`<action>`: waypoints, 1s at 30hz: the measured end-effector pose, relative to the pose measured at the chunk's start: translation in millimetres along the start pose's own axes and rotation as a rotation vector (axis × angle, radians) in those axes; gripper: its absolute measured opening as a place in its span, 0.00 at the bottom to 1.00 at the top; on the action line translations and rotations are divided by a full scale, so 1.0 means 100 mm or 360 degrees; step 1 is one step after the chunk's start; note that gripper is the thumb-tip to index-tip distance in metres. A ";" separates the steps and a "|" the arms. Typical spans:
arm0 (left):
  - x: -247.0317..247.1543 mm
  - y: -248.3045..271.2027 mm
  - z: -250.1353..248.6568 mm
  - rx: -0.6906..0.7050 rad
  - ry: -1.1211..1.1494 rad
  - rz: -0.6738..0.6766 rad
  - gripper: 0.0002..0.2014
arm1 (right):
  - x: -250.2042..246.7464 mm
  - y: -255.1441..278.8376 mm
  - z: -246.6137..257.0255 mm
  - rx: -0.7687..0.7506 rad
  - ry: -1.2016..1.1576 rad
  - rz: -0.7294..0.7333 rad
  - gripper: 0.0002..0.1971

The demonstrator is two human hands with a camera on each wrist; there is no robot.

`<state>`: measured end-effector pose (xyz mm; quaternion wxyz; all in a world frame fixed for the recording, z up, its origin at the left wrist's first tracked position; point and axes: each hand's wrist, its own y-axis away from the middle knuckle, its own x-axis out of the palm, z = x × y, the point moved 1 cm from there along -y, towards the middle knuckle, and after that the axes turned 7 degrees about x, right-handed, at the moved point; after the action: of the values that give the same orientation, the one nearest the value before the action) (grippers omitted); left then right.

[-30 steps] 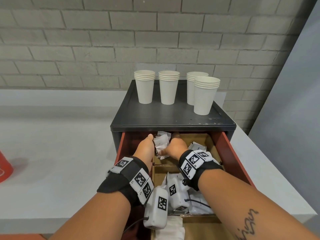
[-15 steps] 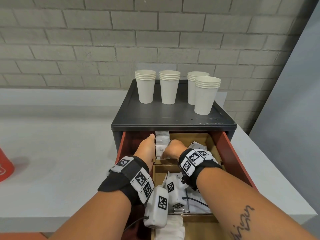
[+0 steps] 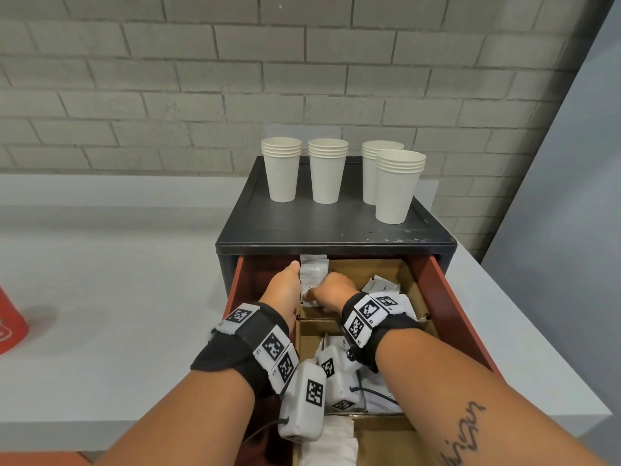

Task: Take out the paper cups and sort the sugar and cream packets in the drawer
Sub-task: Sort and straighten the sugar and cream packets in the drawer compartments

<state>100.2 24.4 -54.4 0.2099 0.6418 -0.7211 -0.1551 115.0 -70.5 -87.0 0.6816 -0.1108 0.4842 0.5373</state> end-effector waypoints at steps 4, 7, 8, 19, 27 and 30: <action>0.01 0.01 -0.02 -0.0004 -0.0012 0.0024 0.32 | -0.05 0.05 -0.08 -0.0014 -0.0108 0.0059 0.12; 0.01 0.03 -0.02 -0.0004 0.0005 0.0019 0.31 | -0.09 0.06 -0.10 -0.0010 -0.0162 0.0109 0.12; 0.01 0.05 -0.02 0.0004 0.0016 0.0016 0.31 | -0.09 0.07 -0.09 -0.0001 -0.0177 0.0124 0.12; -0.02 0.19 -0.03 0.0080 0.0056 0.0036 0.25 | -0.23 0.12 -0.11 -0.0029 0.0018 0.0069 0.16; -0.01 0.25 -0.03 0.0070 -0.0006 0.0042 0.25 | -0.64 0.10 -0.30 0.0134 0.1040 0.0269 0.32; -0.01 0.28 -0.03 0.0059 -0.0040 0.0067 0.24 | -0.49 -0.42 -0.57 0.0115 0.1265 0.0170 0.39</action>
<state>77.2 29.5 -38.2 0.1922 0.6282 -0.7398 -0.1455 122.0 -156.5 -93.1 0.4158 -0.2607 0.7337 0.4699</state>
